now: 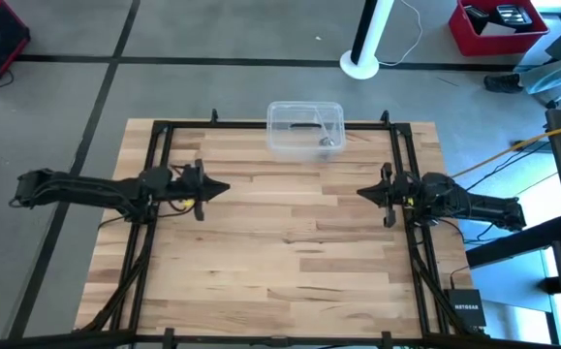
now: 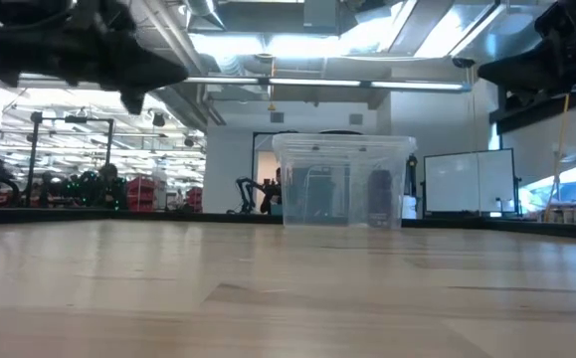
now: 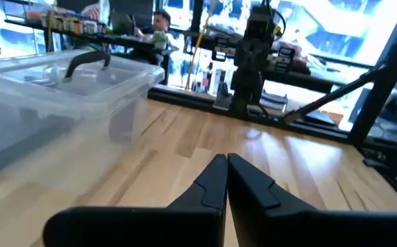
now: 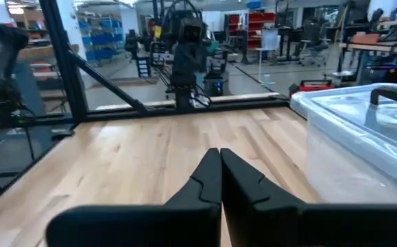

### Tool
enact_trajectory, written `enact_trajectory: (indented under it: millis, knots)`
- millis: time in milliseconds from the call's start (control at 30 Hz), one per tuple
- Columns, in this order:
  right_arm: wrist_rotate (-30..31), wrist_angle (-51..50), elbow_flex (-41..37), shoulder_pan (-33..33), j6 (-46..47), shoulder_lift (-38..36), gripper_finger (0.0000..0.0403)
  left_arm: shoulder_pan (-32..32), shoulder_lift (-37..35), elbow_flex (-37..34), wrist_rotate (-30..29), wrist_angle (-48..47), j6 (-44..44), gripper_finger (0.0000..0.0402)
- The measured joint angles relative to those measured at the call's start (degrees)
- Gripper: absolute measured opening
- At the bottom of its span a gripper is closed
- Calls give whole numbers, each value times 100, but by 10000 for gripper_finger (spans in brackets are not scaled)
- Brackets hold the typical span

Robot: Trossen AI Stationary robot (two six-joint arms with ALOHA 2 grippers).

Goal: Roll bandage
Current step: Return to Home Position

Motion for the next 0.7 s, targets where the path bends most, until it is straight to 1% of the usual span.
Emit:
enact_trajectory:
  millis: [67, 167, 300, 400, 467, 533, 700]
  knots:
    - [8, -147, 7, -76, 24, -65, 2, -2, -312, -244, -60, 18, -50, 3]
    - [209, -310, 7, -161, 139, -81, 3, -13, -765, -573, -105, 20, -123, 1]
    - [259, -301, 7, -168, 174, -81, 4, -13, -1330, -1033, -213, 37, -306, 4]
    - [421, -109, -65, -168, 294, -81, 4, -19, -1673, -1064, -344, -345, -331, 1]
    - [514, 417, -354, -168, 376, -83, 4, -25, -1828, -1063, -363, -419, -263, 2]
    - [468, 838, -682, -168, 447, -77, 4, -39, -1951, -1064, -360, -465, -171, 4]
    - [307, 829, -706, -166, 464, -50, 5, -91, -2058, -1064, -360, -526, -65, 2]
